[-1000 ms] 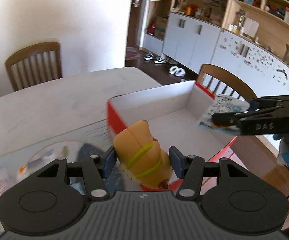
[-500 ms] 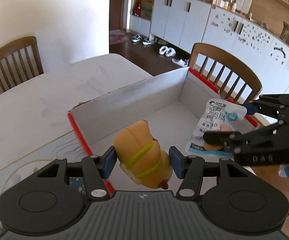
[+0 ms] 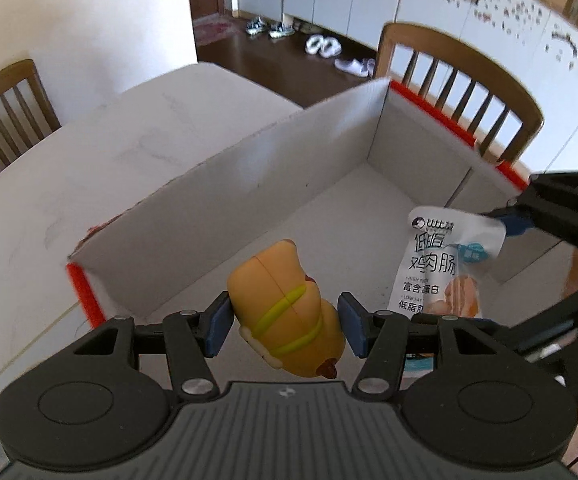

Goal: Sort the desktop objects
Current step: 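Lower both items into the shoebox and open both grippers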

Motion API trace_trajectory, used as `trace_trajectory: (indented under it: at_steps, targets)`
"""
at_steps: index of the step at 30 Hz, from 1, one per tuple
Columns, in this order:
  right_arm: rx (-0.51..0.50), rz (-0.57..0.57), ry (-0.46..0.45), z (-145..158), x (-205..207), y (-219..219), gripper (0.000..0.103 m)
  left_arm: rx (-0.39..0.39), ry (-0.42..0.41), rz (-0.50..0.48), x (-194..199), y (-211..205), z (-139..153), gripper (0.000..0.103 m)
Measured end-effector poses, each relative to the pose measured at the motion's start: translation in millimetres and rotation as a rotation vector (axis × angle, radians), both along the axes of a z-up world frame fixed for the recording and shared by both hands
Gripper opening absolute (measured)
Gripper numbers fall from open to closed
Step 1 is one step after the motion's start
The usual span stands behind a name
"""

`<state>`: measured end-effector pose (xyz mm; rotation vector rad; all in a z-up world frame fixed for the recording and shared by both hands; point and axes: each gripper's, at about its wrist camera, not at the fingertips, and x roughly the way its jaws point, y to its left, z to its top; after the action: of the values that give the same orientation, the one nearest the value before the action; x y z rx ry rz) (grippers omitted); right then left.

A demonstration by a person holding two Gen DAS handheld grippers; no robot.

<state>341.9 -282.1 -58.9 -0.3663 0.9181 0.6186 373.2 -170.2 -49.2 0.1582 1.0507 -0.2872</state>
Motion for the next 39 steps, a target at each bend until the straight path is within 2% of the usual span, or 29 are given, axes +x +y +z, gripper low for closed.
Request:
trace_trajectory:
  at_steps: [6,12,28,36,39]
  targets:
    - [-0.067,0.06,0.037,-11,7,6,0.07,0.065,0.061,-0.047,11,-14,-17,0.056]
    - [-0.113,0.09,0.069,-20,11,10,0.07,0.086,0.109,-0.063,17,-19,-28,0.056]
    - [-0.164,0.096,0.112,-25,19,22,0.071,0.087,0.162,-0.059,20,-6,-39,0.058]
    - [-0.166,0.099,0.114,-24,16,21,0.079,0.075,0.177,-0.045,20,-5,-39,0.06]
    - [-0.156,0.09,0.113,-23,14,19,0.08,0.068,0.177,-0.036,18,-2,-38,0.064]
